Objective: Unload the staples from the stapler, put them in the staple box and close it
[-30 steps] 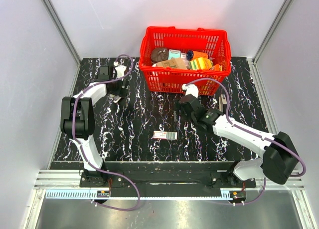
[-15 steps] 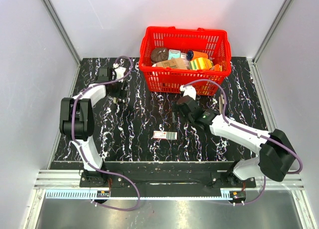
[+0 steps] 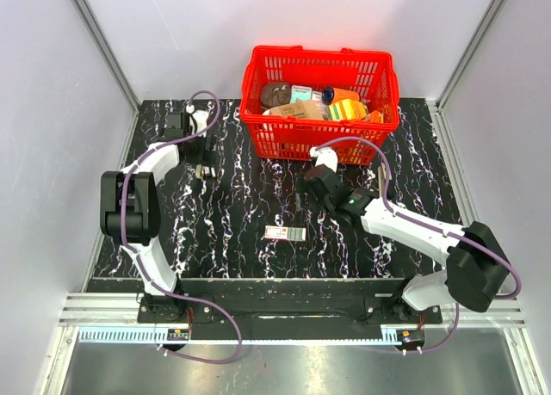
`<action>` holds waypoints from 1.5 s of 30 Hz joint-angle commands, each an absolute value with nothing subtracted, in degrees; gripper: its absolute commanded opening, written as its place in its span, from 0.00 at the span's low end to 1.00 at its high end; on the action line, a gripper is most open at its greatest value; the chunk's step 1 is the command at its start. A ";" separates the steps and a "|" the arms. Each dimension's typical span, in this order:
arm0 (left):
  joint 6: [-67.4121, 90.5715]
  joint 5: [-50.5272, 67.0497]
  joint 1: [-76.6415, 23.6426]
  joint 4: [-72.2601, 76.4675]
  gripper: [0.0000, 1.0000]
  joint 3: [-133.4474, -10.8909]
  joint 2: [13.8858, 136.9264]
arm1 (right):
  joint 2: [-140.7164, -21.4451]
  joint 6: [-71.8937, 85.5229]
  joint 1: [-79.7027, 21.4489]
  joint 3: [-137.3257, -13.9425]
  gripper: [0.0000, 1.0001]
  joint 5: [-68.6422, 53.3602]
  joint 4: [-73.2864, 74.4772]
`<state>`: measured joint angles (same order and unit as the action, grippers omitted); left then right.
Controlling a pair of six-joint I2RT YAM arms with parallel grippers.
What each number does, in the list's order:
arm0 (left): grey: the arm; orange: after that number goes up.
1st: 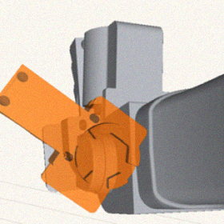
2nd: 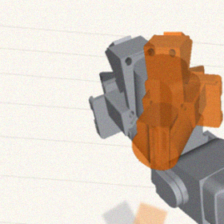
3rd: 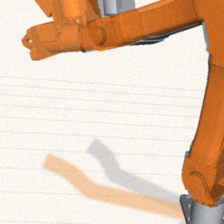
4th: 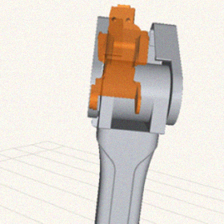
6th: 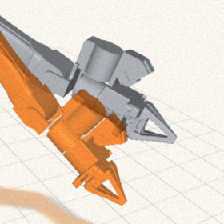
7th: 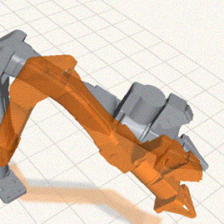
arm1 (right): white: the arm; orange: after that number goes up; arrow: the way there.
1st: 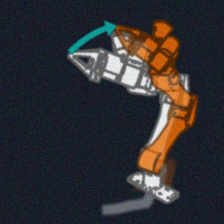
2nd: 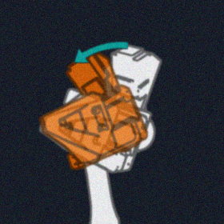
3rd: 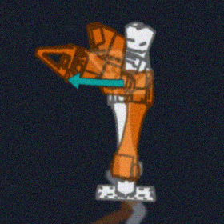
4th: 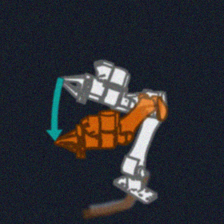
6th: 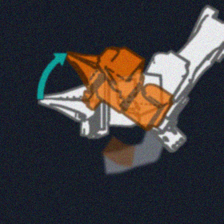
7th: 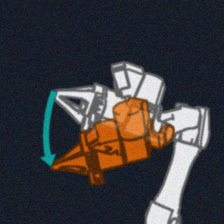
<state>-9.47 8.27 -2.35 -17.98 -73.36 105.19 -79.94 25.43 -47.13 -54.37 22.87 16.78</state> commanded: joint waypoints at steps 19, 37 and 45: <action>-8.17 6.07 -4.21 -23.91 0.68 -80.96 115.14 | -81.21 26.89 -47.81 -54.40 0.83 20.74 12.74; -26.62 -12.37 -12.29 -16.79 0.50 -44.49 83.25 | -78.84 29.44 -48.25 -51.95 0.80 16.88 11.08; -31.72 -34.68 -33.81 -6.61 0.51 -30.60 78.48 | -78.31 32.43 -48.34 -49.40 0.81 15.21 8.88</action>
<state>-27.18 -18.70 -24.21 -15.27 -35.94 79.11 -80.51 30.02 -47.68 -50.48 16.40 11.86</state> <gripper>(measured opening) 0.518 0.809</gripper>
